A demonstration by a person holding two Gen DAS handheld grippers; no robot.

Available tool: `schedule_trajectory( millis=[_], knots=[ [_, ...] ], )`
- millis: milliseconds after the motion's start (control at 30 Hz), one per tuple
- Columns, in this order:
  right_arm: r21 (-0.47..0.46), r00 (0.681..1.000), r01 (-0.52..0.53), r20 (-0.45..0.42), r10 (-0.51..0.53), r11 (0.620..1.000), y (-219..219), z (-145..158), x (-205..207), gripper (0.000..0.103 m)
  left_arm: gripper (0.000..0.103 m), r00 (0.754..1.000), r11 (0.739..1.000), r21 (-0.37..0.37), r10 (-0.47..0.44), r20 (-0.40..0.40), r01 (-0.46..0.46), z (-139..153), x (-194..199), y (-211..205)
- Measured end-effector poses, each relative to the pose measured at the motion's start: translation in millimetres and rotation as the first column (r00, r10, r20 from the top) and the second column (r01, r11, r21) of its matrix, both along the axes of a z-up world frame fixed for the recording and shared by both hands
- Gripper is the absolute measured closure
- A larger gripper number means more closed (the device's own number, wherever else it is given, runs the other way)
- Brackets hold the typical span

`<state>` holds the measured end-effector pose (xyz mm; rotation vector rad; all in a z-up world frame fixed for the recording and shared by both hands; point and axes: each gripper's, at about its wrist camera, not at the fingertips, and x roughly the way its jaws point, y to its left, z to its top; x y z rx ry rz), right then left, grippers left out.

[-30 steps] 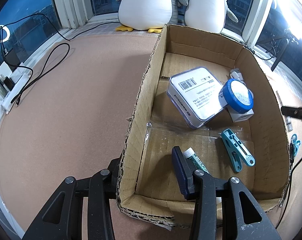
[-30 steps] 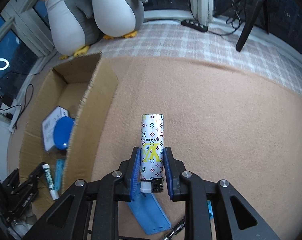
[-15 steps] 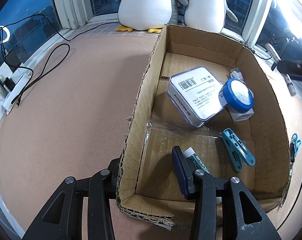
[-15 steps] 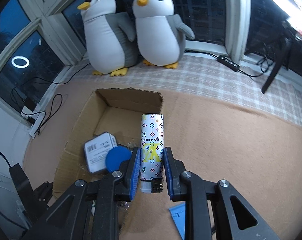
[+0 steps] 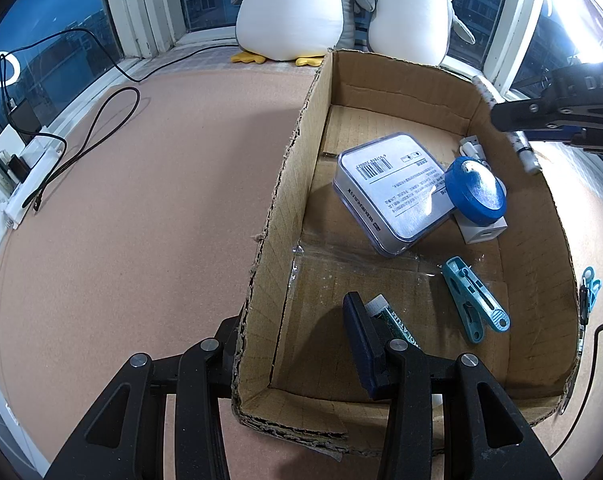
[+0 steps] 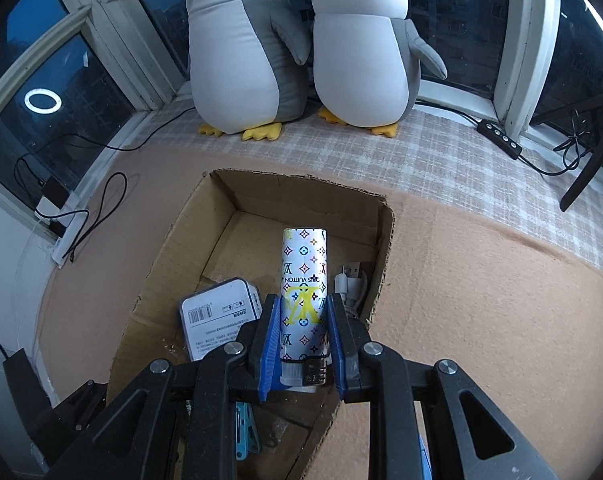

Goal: Organize rigid objects
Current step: 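Carry the patterned cylinder with the right tool into the box and release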

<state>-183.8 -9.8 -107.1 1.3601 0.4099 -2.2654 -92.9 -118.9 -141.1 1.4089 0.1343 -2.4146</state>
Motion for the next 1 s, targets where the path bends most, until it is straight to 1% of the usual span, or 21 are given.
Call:
schedule_trajectory(
  millis=[267, 600, 667, 800, 1000],
  knots=[
    [0.031, 1.0, -0.004, 0.002, 0.004, 1.0, -3.8, -8.4, -4.5, 0.082, 0.058, 1.0, 1.0, -0.002, -0.002, 0.0, 0.002, 0.0, 0.0, 0.1],
    [0.037, 1.0, -0.014, 0.003, 0.014, 0.999, -5.2, -10.0, -5.0, 0.082, 0.058, 1.0, 1.0, -0.002, -0.003, 0.0, 0.003, 0.1, 0.1, 0.1],
    [0.037, 1.0, -0.018, 0.005, 0.018, 0.999, -5.5, -10.3, -4.9, 0.08, 0.058, 1.0, 1.0, -0.002, -0.003, 0.0, 0.003, 0.0, -0.1, -0.1],
    [0.026, 1.0, -0.017, -0.004, 0.017, 1.0, -3.9, -6.7, -4.2, 0.075, 0.058, 1.0, 1.0, -0.002, -0.003, 0.0, 0.003, 0.2, -0.2, -0.3],
    [-0.004, 1.0, -0.019, -0.013, 0.019, 1.0, 6.1, 6.3, 1.5, 0.075, 0.058, 1.0, 1.0, -0.003, -0.003, 0.0, 0.003, -0.1, 0.2, -0.2]
  ],
)
